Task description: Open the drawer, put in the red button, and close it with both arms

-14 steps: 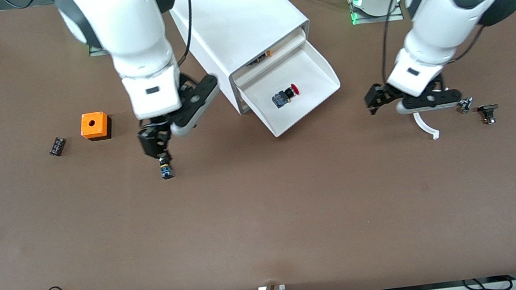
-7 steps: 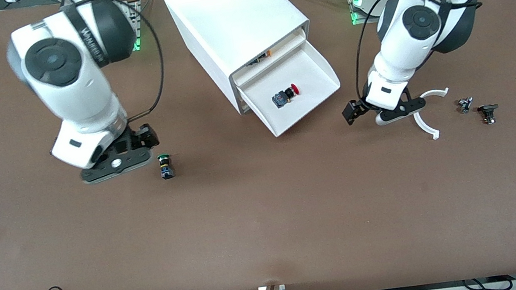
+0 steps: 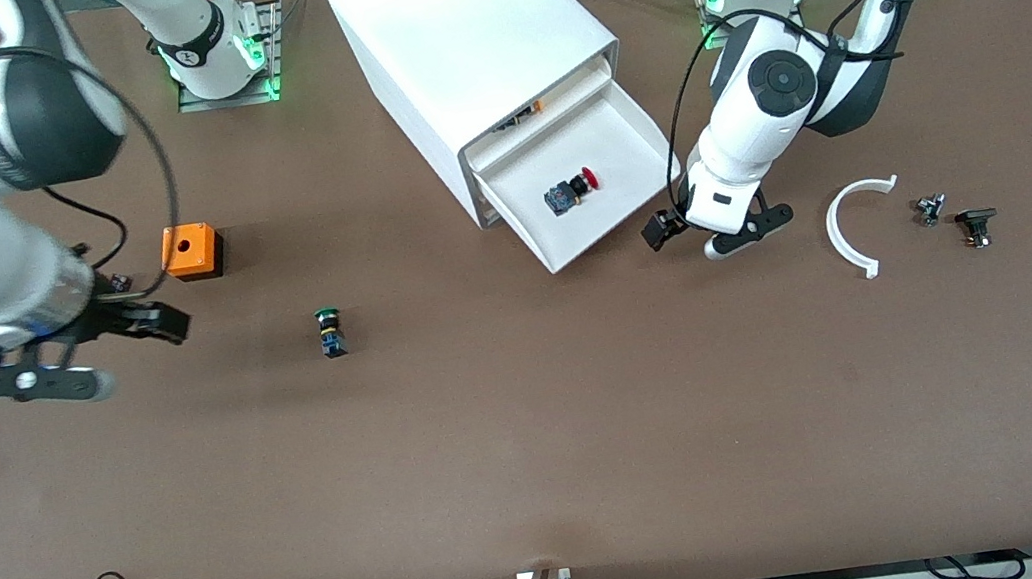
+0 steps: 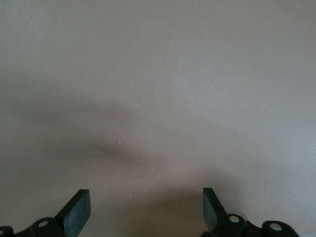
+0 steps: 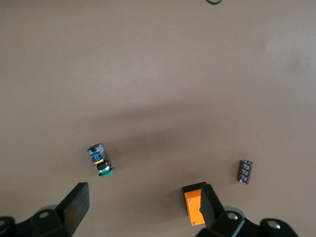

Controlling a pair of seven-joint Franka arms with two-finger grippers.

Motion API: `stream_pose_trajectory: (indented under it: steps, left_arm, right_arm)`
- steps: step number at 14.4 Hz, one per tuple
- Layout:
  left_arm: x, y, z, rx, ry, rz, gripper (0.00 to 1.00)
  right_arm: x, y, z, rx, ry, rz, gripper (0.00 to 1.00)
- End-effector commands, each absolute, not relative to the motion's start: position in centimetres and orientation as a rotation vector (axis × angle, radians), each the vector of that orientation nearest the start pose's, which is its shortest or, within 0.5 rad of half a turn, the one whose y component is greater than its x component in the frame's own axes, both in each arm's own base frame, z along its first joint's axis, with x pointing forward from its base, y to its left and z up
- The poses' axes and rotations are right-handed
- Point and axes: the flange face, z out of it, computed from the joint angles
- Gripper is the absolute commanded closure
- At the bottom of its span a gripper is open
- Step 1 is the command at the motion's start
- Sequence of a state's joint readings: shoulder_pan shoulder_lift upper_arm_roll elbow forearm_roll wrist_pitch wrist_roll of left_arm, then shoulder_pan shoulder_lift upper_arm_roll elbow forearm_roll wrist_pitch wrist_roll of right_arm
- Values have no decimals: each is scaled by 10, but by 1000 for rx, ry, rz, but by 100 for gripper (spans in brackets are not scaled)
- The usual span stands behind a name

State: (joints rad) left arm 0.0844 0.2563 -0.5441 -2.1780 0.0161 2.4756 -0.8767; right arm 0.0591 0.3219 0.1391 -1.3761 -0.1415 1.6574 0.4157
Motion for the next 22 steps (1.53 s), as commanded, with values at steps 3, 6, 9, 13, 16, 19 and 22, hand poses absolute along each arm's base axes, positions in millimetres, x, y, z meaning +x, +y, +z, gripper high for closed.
stream_pose_trajectory:
  steps: [3,6,9,13,16,19,22]
  left_arm:
    - [465,-292,294,-3172,-783,64,0]
    - [426,-317,292,-3138,-763,112,0]
    - [380,-357,297,-3141,-577,153,0]
    - [354,-380,306,-3147,-466,149,0]
    - [386,-362,319,-3163,-547,111,0]
    - [460,-306,353,-3180,-702,-13,0]
    - [506,-246,404,-3191,-604,-188,0]
  right_arm:
    - [635,65,551,-3225,235,18,0]
    - [635,5,550,-3241,119,32,0]
    - [621,-32,548,-3233,73,64,0]
    - [600,-44,542,-3212,98,59,0]
    - [599,-44,542,-3211,93,67,0]
    - [598,-44,546,-3211,47,56,0]
    - [595,-45,544,-3211,48,42,0]
